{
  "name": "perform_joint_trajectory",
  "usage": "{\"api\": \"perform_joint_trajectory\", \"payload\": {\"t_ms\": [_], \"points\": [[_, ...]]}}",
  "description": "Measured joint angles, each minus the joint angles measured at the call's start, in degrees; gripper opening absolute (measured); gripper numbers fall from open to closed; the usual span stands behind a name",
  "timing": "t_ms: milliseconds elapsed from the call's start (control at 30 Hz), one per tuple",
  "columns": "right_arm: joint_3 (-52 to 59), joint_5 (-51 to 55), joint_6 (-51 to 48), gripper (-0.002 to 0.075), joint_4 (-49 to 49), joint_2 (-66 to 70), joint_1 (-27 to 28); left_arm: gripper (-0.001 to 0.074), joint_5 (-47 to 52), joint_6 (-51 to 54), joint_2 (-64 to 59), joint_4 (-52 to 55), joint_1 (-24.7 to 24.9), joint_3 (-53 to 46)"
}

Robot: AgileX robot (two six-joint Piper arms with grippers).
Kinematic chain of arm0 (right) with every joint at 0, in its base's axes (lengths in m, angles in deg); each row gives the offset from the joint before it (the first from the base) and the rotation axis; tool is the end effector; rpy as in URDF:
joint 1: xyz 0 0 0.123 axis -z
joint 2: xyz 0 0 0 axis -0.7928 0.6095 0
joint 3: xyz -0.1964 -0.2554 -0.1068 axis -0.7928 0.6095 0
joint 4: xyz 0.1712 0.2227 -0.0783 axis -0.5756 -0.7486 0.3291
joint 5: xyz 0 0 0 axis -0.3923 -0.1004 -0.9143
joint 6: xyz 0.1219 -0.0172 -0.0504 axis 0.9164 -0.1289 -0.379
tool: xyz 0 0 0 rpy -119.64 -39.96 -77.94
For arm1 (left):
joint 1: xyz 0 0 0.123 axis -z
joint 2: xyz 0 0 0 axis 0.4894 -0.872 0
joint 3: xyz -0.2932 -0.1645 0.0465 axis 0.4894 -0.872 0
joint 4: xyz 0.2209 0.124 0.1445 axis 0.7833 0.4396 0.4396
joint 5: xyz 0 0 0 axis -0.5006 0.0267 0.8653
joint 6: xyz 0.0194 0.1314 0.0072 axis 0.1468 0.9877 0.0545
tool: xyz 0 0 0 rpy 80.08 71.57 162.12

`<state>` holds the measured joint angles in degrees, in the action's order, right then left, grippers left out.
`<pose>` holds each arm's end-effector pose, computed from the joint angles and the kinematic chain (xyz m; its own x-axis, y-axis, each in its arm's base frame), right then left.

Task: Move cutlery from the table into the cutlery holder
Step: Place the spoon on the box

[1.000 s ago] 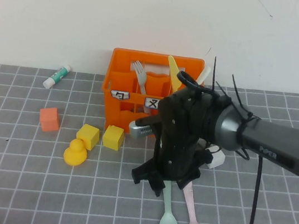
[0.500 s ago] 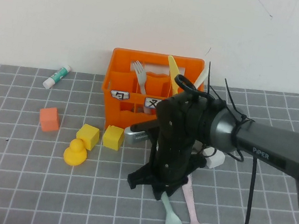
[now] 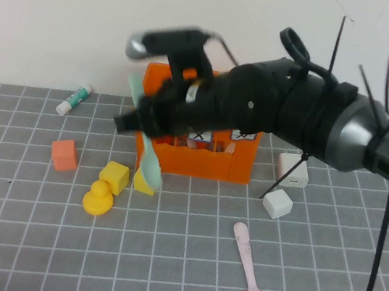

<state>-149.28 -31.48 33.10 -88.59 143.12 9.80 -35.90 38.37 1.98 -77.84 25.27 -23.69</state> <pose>0.4230 0.4068 0.2739 -0.5641 -0.2868 -0.7743 -0.6424 0.7415 0.1934 0.0798 0.0031 0.1644 -0.2459 -0.1349 -0.9599 -0.0809 0.9897 -0.1183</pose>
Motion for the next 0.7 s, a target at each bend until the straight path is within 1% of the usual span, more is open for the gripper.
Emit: {"api": "perform_joint_trajectory", "payload": {"t_ms": [133,267,367,500,700], "points": [[0.0,-13.1,-2.73,0.0167,2.29,-0.94,-0.39,-0.0003,0.0,0.0,0.0,-0.11,0.0,0.0],[1.96,-29.8,-3.33,0.0167,4.75,-0.61,-0.27,-0.0003,0.0,0.0,0.0,-0.11,0.0,0.0],[2.64,-39.59,-3.47,0.0167,6.8,1.21,0.27,-0.0003,0.0,0.0,0.0,-0.11,0.0,0.0],[2.99,-46.21,-4.4,0.0167,7.65,5.38,1.47,-0.0003,0.1,-0.16,0.0,-0.11,0.0,0.0],[3.33,-46.99,-7.62,0.0167,8.02,9.52,1.9,-0.0003,0.1,-0.06,0.0,-0.21,0.0,0.0]]}}
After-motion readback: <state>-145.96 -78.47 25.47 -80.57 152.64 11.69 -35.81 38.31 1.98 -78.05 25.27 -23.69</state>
